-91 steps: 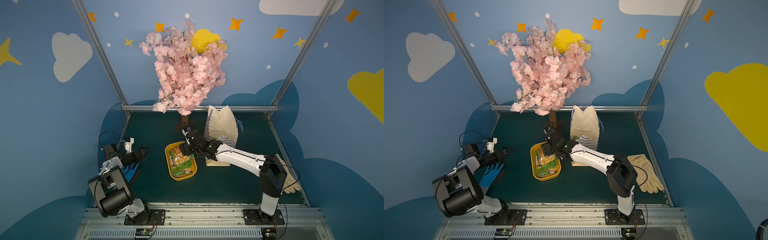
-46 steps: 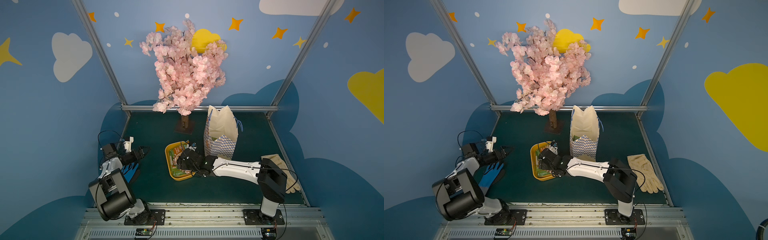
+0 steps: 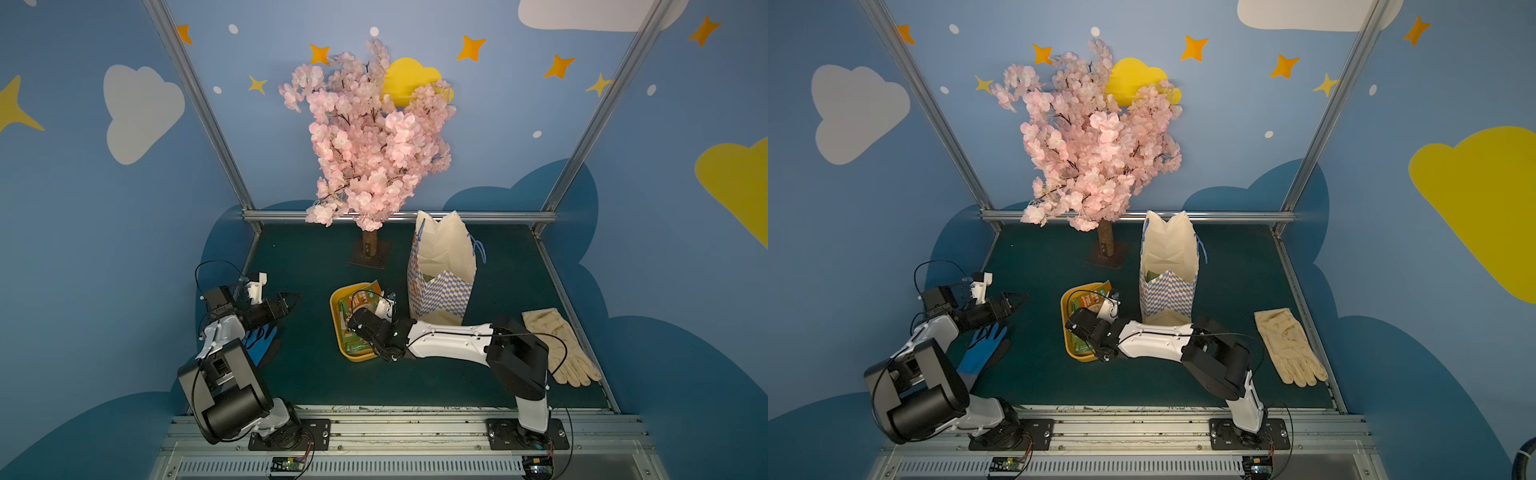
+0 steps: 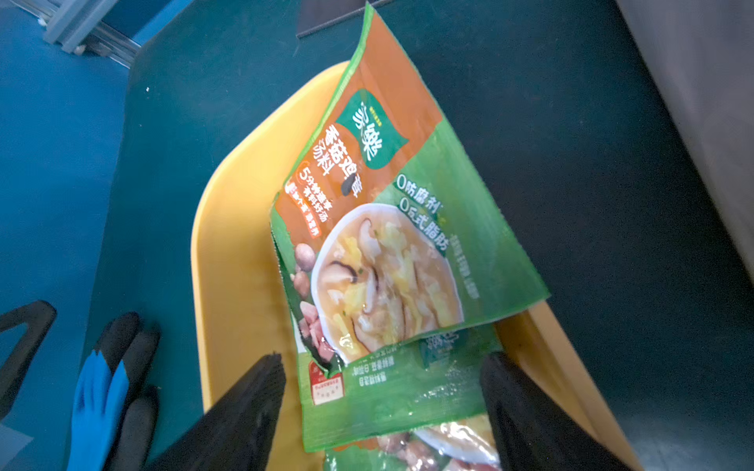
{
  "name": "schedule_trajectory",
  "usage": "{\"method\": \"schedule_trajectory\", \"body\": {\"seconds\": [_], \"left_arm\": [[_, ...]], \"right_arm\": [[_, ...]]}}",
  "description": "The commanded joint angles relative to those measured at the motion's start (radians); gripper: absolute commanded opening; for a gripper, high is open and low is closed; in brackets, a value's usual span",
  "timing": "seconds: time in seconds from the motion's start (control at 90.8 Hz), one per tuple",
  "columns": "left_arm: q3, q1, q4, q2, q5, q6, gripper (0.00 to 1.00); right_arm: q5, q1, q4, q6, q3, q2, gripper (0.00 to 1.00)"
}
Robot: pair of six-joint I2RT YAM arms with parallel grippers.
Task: Place the condiment packets inside the bag
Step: Pick up the condiment packet from the storage box.
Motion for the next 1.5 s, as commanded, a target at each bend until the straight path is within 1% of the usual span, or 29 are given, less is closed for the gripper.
{"method": "schedule_trajectory", "body": {"seconds": [0.0, 0.077, 0.165, 0.275, 0.441, 0.529, 0.639, 0.738, 0.826, 0.947, 1.101, 1.211, 1.311, 1.487], "left_arm": [[-0.008, 0.001, -0.001, -0.010, 0.026, 0.023, 1.00], [-0.005, 0.001, -0.003, -0.003, 0.031, 0.023, 1.00], [-0.005, 0.000, -0.006, -0.006, 0.030, 0.022, 1.00], [-0.008, 0.000, -0.003, -0.015, 0.028, 0.023, 1.00], [-0.006, 0.001, -0.001, -0.007, 0.029, 0.020, 1.00], [-0.006, 0.001, -0.004, -0.005, 0.030, 0.021, 1.00], [-0.008, 0.001, -0.002, -0.010, 0.033, 0.023, 1.00], [-0.007, 0.001, 0.001, -0.011, 0.035, 0.022, 1.00], [-0.007, 0.001, 0.002, -0.011, 0.035, 0.019, 1.00], [-0.008, 0.001, 0.002, -0.014, 0.037, 0.017, 1.00], [-0.008, 0.001, 0.001, -0.010, 0.037, 0.017, 1.00], [-0.005, 0.001, 0.000, -0.010, 0.039, 0.018, 1.00], [-0.007, 0.002, -0.001, -0.016, 0.039, 0.018, 1.00], [-0.007, 0.002, 0.003, -0.011, 0.034, 0.015, 1.00]], "right_arm": [[0.087, 0.009, 0.004, 0.041, 0.039, 0.024, 0.81], [0.117, 0.008, 0.029, 0.044, 0.040, 0.045, 0.82], [0.151, 0.004, 0.082, 0.016, 0.035, 0.067, 0.81], [0.153, 0.001, 0.133, 0.002, 0.029, 0.081, 0.81], [0.132, 0.004, 0.076, 0.047, 0.063, 0.085, 0.81], [0.141, 0.008, 0.043, 0.069, 0.072, 0.081, 0.81], [0.134, 0.010, -0.016, 0.125, 0.071, 0.068, 0.81], [0.131, 0.016, -0.074, 0.139, 0.083, 0.051, 0.81], [0.132, 0.019, -0.131, 0.164, 0.105, 0.057, 0.81], [0.137, 0.019, -0.160, 0.207, 0.117, 0.082, 0.82], [0.171, 0.018, -0.179, 0.208, 0.130, 0.093, 0.82], [0.213, 0.011, -0.169, 0.177, 0.149, 0.119, 0.82], [0.200, -0.006, -0.159, 0.193, 0.148, 0.140, 0.82], [0.182, -0.027, -0.074, 0.175, 0.145, 0.169, 0.82]]}}
